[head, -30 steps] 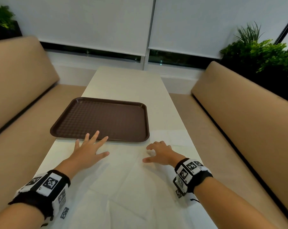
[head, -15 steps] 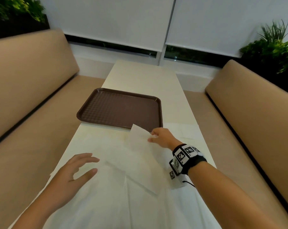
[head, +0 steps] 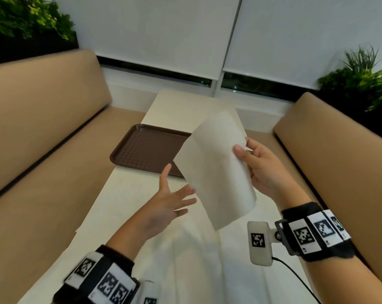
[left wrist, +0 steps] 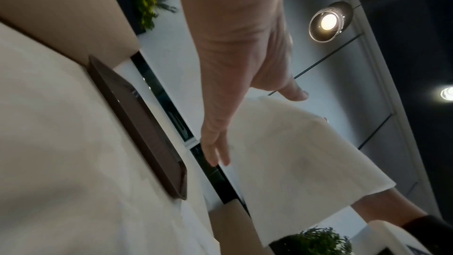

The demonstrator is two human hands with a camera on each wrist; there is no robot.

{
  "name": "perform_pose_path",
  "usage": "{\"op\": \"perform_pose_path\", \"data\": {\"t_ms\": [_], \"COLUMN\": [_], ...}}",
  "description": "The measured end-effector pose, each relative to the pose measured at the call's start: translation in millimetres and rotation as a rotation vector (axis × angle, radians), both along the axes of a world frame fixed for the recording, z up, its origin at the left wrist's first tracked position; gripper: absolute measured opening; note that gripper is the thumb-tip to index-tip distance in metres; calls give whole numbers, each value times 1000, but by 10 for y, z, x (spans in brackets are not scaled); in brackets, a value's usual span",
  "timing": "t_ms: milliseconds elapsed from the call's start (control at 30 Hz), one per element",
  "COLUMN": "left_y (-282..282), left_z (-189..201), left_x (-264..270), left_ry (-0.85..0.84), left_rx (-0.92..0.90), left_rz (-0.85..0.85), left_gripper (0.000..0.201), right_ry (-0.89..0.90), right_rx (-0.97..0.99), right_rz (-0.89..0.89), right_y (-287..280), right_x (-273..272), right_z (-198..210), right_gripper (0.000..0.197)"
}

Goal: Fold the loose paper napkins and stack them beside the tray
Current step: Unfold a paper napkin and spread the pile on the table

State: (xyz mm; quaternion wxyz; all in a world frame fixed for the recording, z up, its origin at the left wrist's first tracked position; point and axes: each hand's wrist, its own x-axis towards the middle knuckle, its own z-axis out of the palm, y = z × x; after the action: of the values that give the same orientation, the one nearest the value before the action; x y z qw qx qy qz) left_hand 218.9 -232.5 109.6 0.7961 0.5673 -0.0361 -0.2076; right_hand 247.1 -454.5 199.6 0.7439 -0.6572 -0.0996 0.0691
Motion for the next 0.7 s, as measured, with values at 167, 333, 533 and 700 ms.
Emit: {"op": "perform_pose_path", "data": {"t_ms": [167, 333, 533, 700], "left_y": [-246, -529, -680, -430], "left_z": [101, -3, -166, -63], "left_x": [57, 139, 209, 257], "left_ry": [2, 189, 248, 171], "left_rx": [-75, -117, -289, -367], "left_rz": [-1, -49, -29, 11], "left_gripper": [108, 111, 104, 111], "right_ry": [73, 145, 137, 58], "right_rx": [131, 201, 195, 45], "right_rz": [-137, -149, -174, -339], "right_y": [-118, -120, -134, -298], "right_x": [-111, -179, -234, -270], "right_z": [-101, -196, -159, -186], "right_gripper": [31, 27, 24, 7]}}
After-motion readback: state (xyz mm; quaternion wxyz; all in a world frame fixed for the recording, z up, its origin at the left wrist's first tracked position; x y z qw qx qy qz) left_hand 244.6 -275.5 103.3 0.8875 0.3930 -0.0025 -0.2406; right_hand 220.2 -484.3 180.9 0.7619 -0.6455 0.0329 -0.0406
